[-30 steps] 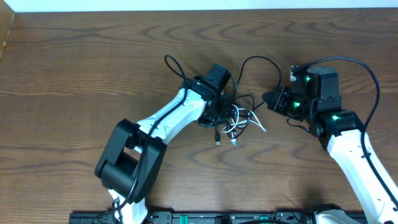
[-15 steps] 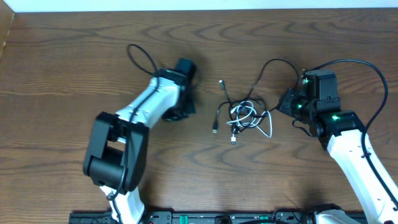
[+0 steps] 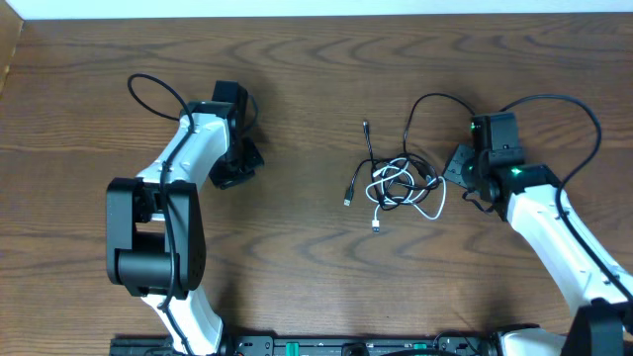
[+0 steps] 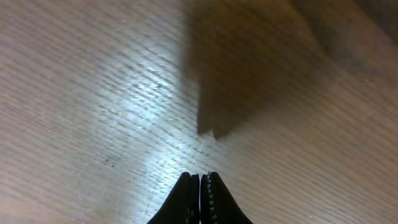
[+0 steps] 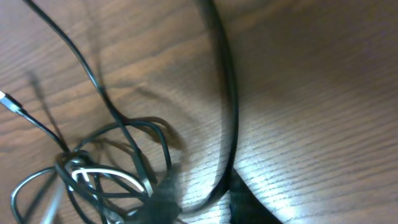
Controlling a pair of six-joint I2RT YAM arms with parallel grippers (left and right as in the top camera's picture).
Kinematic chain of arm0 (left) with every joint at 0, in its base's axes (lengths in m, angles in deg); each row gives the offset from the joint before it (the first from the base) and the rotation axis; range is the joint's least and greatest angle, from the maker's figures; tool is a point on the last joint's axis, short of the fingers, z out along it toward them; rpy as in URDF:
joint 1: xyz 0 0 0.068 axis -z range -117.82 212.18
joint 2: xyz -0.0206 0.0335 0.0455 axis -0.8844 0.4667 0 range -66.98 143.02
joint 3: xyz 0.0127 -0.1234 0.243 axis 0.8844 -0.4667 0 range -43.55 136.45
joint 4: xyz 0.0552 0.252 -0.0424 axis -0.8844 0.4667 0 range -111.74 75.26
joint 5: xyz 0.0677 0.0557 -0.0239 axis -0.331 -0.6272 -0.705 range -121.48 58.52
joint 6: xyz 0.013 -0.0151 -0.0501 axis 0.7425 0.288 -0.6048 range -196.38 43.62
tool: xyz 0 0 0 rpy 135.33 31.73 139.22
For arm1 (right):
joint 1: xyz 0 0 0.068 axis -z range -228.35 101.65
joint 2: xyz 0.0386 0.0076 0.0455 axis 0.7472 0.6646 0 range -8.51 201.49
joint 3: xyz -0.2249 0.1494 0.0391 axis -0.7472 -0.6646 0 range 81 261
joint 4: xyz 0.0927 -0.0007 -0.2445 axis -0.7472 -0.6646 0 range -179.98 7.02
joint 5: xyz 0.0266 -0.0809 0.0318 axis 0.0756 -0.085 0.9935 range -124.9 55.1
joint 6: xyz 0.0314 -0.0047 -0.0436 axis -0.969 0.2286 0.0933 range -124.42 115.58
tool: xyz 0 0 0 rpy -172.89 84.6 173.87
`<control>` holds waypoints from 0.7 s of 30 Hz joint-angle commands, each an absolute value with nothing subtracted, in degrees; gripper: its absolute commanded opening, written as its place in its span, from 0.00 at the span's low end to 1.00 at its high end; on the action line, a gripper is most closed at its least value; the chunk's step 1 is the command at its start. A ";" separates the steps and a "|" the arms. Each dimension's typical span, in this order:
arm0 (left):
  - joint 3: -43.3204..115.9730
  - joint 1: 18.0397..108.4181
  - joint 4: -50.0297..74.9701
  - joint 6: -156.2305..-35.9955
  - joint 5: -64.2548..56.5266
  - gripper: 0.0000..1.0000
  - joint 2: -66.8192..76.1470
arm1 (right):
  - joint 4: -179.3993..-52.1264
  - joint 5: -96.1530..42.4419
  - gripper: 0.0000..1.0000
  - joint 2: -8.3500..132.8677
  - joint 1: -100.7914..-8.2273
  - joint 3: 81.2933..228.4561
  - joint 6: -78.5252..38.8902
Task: Untangle cables
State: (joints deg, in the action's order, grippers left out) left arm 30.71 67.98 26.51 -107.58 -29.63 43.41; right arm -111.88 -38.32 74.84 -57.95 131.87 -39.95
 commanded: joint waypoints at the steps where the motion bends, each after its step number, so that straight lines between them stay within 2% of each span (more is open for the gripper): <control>1: 29.90 68.25 25.68 -106.79 -28.93 0.08 43.21 | -112.43 -39.37 0.65 75.84 -57.76 131.54 -39.69; 2: 29.62 68.25 25.11 -106.79 -28.93 0.08 43.25 | -113.09 -38.63 0.86 75.84 -57.76 131.56 -39.42; 3: 29.49 68.25 24.85 -106.79 -28.93 0.08 43.27 | -113.52 -37.95 0.95 75.80 -57.76 131.59 -39.40; 4: 29.24 68.25 24.55 -106.79 -28.93 0.09 43.27 | -114.27 -36.33 0.99 75.60 -57.73 131.70 -39.14; 9: 28.92 68.25 24.11 -106.79 -28.93 0.10 43.30 | -118.31 -25.14 0.98 75.43 -57.76 132.44 -36.47; 15: 28.92 68.27 24.09 -106.79 -28.91 0.10 43.30 | -125.22 -21.69 0.64 75.52 -57.76 131.94 -36.47; 17: 28.92 68.38 24.11 -106.79 -28.87 0.10 43.27 | -124.82 -21.95 0.46 75.52 -57.76 130.80 -36.47; 21: 28.92 68.42 24.09 -106.40 -27.45 0.10 43.27 | -120.36 -22.50 0.30 75.52 -57.76 128.18 -35.27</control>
State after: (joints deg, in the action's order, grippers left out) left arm 29.42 68.29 24.07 -107.40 -28.56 43.41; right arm -121.76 -23.06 75.78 -57.95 130.21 -36.52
